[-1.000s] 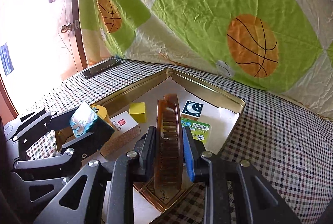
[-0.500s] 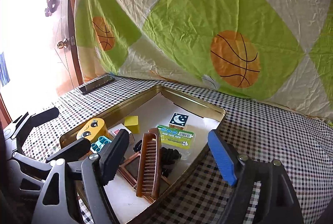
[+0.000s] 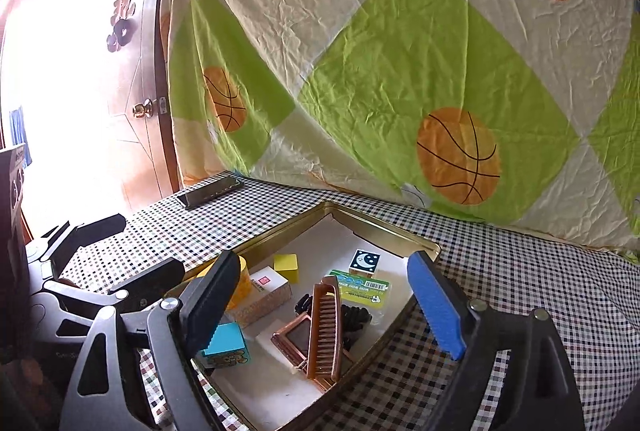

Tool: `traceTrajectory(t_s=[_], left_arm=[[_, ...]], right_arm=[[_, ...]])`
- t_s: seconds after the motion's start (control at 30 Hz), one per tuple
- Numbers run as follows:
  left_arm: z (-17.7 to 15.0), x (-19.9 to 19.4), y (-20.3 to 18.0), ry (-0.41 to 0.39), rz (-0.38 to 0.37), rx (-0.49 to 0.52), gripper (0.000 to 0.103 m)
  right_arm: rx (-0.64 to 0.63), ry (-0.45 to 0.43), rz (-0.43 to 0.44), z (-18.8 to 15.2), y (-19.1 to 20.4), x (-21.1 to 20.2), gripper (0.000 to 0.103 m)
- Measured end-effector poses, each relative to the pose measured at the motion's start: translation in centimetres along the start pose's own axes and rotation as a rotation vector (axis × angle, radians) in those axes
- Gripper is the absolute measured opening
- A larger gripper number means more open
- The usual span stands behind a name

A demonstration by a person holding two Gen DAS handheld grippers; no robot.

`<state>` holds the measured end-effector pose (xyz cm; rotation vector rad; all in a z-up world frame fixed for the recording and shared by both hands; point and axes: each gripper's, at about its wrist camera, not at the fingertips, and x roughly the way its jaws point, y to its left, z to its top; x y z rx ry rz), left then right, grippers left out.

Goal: Organize rigid objects

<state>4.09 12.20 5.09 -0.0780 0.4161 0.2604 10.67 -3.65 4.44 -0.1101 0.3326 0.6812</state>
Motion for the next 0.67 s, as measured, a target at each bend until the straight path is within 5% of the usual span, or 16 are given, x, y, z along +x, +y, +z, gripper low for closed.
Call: traceTrajectory(t_s=[0.67], left_arm=[[-0.5, 0.4, 1.1, 0.003, 0.050, -0.026, 0.103]], right_arm=[[-0.007, -0.001, 0.006, -0.8, 0.2, -0.3, 0.087]])
